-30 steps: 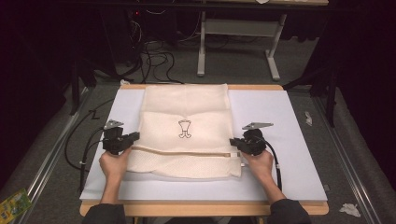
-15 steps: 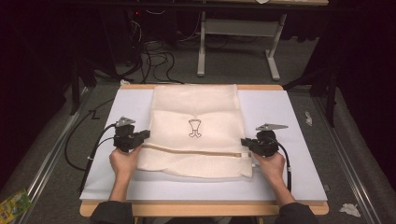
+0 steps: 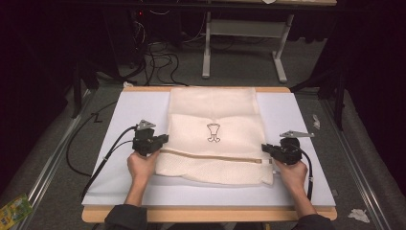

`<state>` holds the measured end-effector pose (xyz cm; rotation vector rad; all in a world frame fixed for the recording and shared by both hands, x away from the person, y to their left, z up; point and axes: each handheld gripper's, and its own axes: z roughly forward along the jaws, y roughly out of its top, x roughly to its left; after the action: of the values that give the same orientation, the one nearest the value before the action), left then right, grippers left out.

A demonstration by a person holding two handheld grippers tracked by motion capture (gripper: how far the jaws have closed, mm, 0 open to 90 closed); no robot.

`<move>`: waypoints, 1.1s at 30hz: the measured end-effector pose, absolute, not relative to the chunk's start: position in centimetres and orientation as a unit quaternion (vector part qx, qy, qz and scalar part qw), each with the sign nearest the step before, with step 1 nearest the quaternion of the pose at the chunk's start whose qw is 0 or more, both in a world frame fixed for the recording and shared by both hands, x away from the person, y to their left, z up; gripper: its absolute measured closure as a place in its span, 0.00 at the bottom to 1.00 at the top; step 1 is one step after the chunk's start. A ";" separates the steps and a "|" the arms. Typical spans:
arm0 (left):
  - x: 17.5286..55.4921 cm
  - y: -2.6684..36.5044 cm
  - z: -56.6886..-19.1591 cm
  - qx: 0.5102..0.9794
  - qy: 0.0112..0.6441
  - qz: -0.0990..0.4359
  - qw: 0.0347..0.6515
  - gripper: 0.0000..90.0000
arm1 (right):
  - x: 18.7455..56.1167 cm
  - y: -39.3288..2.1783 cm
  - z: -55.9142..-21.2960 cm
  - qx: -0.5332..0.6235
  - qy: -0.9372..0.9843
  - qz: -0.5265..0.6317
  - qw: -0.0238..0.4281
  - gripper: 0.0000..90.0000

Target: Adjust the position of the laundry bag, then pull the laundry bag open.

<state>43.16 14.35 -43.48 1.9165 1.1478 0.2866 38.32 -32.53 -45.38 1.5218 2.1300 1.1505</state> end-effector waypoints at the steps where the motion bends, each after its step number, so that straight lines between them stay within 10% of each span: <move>1: 43.0 14.2 -43.6 0.769 0.458 0.113 0.431 0.96 | 38.1 -32.8 -45.5 0.527 0.738 0.398 0.141 0.96; 21: 41.2 13.2 -45.2 0.791 0.450 0.150 0.386 0.91 | 36.7 -33.3 -47.1 0.528 0.737 0.395 0.148 0.85; 33: 39.9 13.2 -44.6 0.782 0.446 0.178 0.398 0.59 | 34.9 -34.9 -47.0 0.540 0.714 0.416 0.162 0.54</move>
<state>39.91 13.22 -44.60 1.9789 1.1291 0.4496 34.89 -34.95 -47.05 1.5422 2.0367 1.1867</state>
